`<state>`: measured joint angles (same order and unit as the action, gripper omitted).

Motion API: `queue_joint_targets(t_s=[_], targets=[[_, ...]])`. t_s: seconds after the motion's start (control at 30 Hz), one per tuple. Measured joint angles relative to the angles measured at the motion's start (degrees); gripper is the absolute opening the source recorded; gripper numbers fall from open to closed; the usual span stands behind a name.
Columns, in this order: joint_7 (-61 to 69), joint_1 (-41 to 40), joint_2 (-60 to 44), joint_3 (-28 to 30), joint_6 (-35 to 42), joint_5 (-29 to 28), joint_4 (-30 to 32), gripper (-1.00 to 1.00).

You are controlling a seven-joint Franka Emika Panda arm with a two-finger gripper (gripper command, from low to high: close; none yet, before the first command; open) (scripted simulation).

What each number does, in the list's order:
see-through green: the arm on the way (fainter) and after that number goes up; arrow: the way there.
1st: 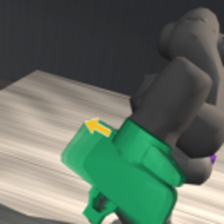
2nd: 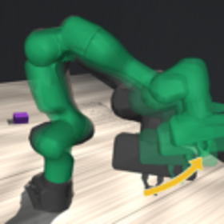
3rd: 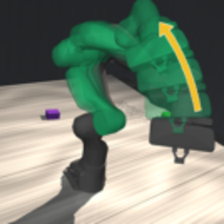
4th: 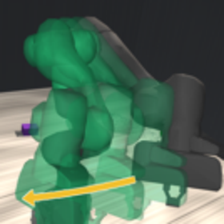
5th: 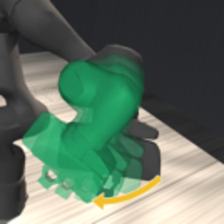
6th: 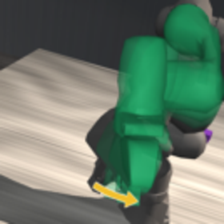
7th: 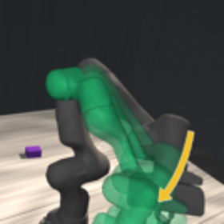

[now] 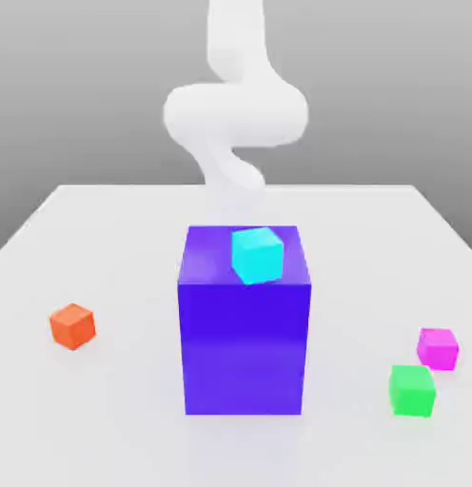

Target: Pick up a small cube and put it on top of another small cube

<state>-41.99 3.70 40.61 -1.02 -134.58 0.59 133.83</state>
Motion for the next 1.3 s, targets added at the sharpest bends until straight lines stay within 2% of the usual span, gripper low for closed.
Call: queue_joint_targets(t_s=[0.33,0.53,0.73,0.83,0.93,0.97,1.2,1.3], targets=[[14.96,13.85,-21.0,-6.17,-11.38,1.69,8.28,0.0],[22.25,20.48,-33.45,-11.5,-18.11,0.55,13.16,0.0],[25.8,28.38,-46.31,-15.21,-24.73,-5.81,18.0,0.0],[23.51,30.97,-52.71,-12.91,-28.92,-10.85,17.92,0.0],[20.76,34.98,-58.88,-8.21,-33.72,-14.66,16.73,0.0],[20.14,36.08,-60.59,-6.93,-35.08,-15.49,16.36,-1.0],[19.85,36.26,-60.86,-6.7,-35.25,-15.82,16.3,-1.0],[22.51,33.92,-55.96,-9.83,-31.44,-12.39,17.42,-1.0]])
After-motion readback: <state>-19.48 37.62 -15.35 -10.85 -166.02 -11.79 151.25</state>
